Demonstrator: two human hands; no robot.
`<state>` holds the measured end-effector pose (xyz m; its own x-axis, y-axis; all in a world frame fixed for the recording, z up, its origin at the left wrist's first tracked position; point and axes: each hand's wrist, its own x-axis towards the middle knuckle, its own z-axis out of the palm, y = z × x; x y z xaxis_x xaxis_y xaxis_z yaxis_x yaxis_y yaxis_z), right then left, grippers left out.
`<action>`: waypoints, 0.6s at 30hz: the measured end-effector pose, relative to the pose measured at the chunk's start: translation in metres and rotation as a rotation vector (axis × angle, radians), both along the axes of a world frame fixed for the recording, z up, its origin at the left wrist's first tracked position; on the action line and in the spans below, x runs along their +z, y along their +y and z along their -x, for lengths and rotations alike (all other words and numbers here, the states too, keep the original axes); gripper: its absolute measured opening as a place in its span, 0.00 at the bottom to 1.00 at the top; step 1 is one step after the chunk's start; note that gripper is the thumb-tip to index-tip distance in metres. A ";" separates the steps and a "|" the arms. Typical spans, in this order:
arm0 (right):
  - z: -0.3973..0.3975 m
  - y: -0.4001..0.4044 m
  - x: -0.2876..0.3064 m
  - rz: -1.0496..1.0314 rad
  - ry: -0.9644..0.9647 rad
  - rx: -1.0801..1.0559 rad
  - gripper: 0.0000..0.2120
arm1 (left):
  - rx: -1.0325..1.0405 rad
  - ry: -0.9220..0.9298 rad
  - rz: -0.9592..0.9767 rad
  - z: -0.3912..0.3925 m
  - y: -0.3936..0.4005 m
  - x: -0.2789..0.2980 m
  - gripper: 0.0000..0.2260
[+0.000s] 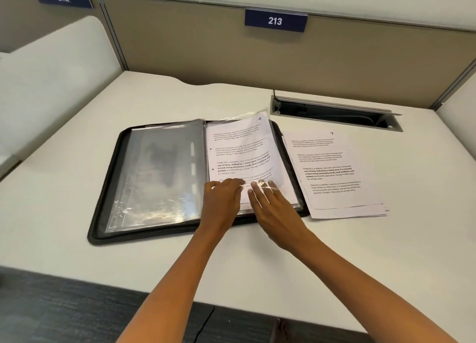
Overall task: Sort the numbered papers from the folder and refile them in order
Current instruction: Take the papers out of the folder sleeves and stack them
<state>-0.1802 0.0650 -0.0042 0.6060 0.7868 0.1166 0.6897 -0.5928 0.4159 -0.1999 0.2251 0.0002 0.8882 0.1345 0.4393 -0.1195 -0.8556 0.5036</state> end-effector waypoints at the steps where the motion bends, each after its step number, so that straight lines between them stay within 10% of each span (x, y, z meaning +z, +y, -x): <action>1: -0.004 0.003 0.000 0.037 -0.022 -0.047 0.28 | 0.002 -0.001 0.013 0.000 -0.001 0.001 0.08; 7: -0.020 0.014 0.007 0.139 0.048 -0.174 0.10 | -0.010 0.029 0.069 0.005 0.000 0.003 0.08; 18: -0.015 0.003 0.003 -0.200 -0.124 0.110 0.09 | -0.046 0.106 0.138 0.009 0.005 0.004 0.11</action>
<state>-0.1649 0.0678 -0.0010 0.4895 0.8011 0.3444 0.7058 -0.5960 0.3830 -0.2088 0.2302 0.0045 0.9353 0.1449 0.3227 -0.0970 -0.7723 0.6279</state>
